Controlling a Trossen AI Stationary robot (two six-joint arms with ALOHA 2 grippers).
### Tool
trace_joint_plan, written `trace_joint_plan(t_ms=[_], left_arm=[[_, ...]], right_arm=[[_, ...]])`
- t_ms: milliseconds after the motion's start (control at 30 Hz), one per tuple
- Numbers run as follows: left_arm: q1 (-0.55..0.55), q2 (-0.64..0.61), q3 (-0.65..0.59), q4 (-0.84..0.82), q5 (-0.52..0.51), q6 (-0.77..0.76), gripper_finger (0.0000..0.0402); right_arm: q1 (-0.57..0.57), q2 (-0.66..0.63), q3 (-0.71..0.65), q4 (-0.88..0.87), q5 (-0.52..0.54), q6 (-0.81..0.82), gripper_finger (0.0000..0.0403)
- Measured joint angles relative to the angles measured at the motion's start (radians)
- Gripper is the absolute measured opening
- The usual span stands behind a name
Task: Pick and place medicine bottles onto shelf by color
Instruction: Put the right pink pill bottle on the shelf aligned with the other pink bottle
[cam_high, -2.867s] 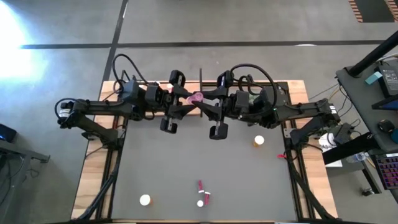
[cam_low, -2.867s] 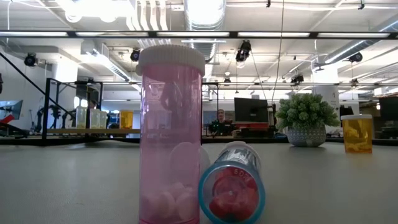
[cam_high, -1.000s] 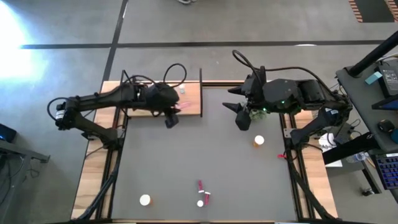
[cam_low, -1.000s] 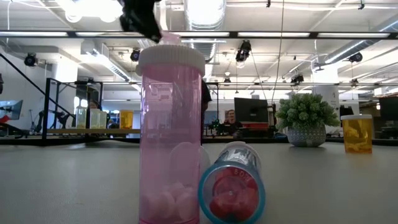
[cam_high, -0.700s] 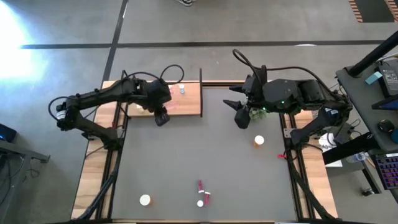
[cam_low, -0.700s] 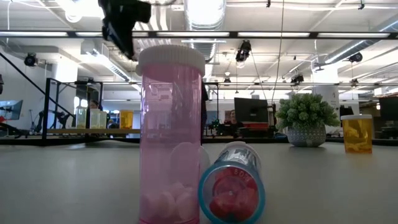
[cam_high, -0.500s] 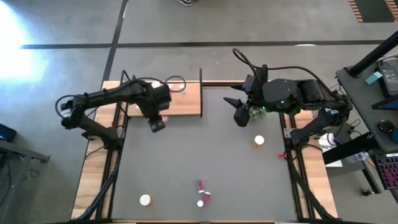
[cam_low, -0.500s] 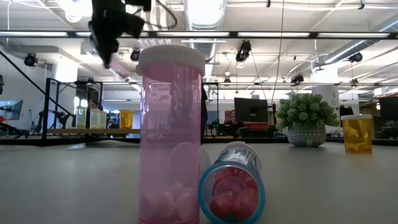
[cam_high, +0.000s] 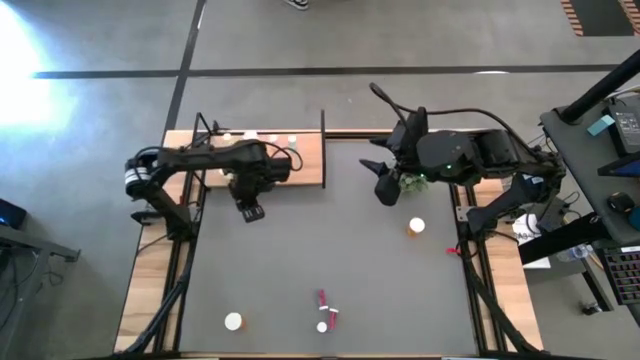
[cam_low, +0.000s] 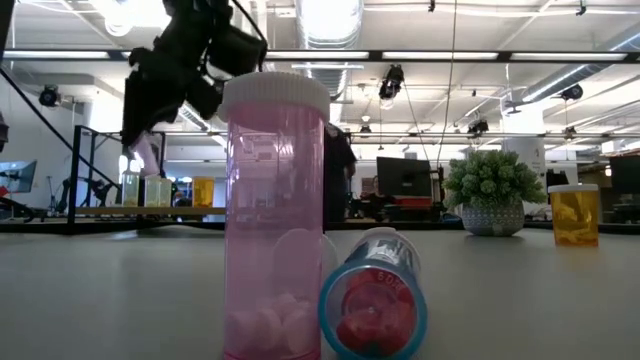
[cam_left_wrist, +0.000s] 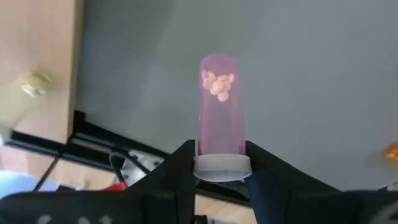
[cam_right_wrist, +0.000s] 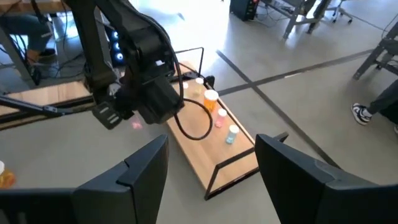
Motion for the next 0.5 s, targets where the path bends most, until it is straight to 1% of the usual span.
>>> trace_joint_plan(t_ms=[233, 500], left_arm=[[-0.016, 0.024, -0.069, 0.001, 0.000, -0.001, 0.0103], [-0.108, 0.026, -0.140, 0.008, 0.000, -0.001, 0.0103]], right_arm=[[0.000, 0.001, -0.028, -0.041, 0.000, 0.003, 0.0228], [0.000, 0.001, -0.034, -0.049, 0.000, 0.003, 0.0228]])
